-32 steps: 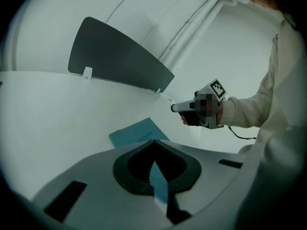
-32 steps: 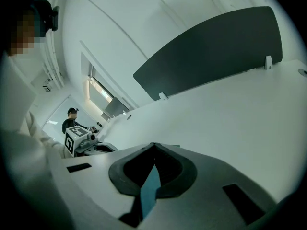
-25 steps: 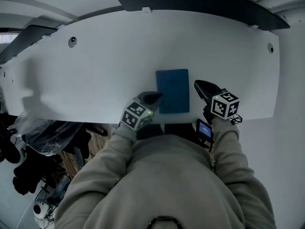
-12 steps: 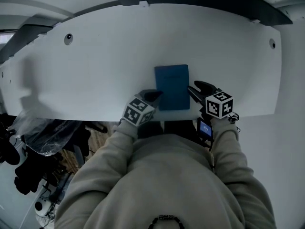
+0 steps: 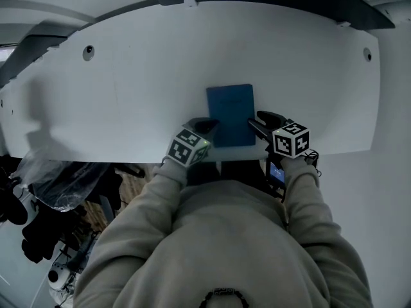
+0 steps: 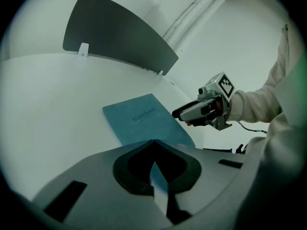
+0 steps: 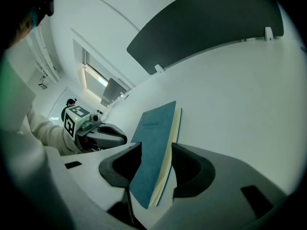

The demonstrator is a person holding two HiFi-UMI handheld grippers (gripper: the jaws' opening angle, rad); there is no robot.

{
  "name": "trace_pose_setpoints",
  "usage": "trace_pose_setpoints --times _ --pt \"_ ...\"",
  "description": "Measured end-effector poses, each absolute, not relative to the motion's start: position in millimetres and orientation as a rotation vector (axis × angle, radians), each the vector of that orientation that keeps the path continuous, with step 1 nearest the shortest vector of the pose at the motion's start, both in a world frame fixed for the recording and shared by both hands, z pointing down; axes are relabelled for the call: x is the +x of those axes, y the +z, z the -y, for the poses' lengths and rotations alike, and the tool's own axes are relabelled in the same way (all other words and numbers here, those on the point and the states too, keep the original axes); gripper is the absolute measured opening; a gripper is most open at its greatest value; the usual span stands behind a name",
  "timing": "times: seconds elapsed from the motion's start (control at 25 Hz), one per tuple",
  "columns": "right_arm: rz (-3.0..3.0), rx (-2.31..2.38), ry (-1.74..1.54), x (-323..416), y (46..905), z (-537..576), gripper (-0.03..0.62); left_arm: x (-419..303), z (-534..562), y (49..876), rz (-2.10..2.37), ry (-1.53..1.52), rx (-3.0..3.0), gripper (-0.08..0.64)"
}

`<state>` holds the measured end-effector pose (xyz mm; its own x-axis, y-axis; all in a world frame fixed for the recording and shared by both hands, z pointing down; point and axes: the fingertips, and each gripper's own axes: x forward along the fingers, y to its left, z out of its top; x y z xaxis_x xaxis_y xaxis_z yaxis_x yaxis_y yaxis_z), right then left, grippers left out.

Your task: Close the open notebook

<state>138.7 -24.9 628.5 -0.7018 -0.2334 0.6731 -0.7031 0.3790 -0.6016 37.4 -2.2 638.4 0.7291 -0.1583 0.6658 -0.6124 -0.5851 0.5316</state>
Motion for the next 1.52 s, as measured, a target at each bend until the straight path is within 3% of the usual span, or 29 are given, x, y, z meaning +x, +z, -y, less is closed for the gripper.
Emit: trace_pose_setpoints --times 0.28,1.52 --pt "2.118 0.769 1.323 134 644 10 0.221 30 -12 661 0.561 0.794 2.089 0.003" --pt "2.077 0.721 1.341 128 654 4 0.221 28 -10 659 0.603 0.658 2.028 0.002"
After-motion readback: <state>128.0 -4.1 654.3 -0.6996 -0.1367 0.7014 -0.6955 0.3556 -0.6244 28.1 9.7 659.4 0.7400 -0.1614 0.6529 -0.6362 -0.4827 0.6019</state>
